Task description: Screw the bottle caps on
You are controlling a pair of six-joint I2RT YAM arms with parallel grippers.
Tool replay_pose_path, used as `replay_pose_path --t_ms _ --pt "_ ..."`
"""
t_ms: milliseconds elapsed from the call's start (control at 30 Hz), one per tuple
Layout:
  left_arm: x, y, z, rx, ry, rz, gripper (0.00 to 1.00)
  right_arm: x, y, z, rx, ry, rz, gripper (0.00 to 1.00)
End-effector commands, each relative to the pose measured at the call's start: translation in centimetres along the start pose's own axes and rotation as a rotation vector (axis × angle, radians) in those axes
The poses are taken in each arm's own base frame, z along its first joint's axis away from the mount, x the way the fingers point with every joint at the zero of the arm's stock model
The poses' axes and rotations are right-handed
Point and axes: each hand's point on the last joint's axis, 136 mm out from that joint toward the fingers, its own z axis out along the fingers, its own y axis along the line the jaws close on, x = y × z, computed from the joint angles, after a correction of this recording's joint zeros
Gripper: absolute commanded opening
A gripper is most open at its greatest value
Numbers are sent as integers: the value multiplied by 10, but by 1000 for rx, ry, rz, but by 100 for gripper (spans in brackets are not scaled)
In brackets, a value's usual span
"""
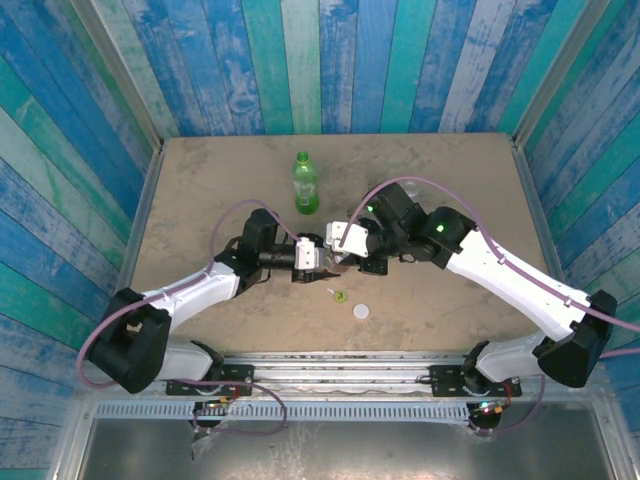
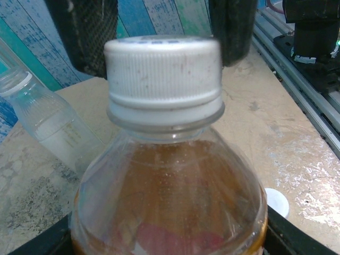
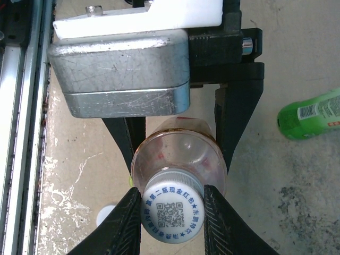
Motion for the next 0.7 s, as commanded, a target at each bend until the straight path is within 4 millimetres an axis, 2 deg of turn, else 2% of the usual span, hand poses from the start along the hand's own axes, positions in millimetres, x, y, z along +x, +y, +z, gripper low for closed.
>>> replay_pose_path --t_ms 0,167,233,400,433,467,533,633,667 --pt "-3 13 1 -46 -10 7 55 9 -3 -1 26 38 121 11" --pt "-4 21 0 -91 -12 8 55 16 -11 8 107 49 372 1" --pt "-4 23 0 -102 -10 7 55 24 -15 9 164 81 454 1" --pt "-3 24 0 -107 -6 6 55 31 -12 9 187 93 478 2" --pt "-2 24 0 -106 -4 3 55 31 -13 7 193 86 472 5" --pt "-2 23 0 -106 -4 3 55 29 -13 4 193 80 459 12" --pt "-2 22 0 -102 -7 -7 56 19 -11 -5 175 38 381 34" --pt "-4 23 -2 -97 -45 -34 56 0 -6 -19 154 -77 284 55" --pt "-6 23 -3 -94 -62 -43 55 -6 -7 -24 165 -126 277 59"
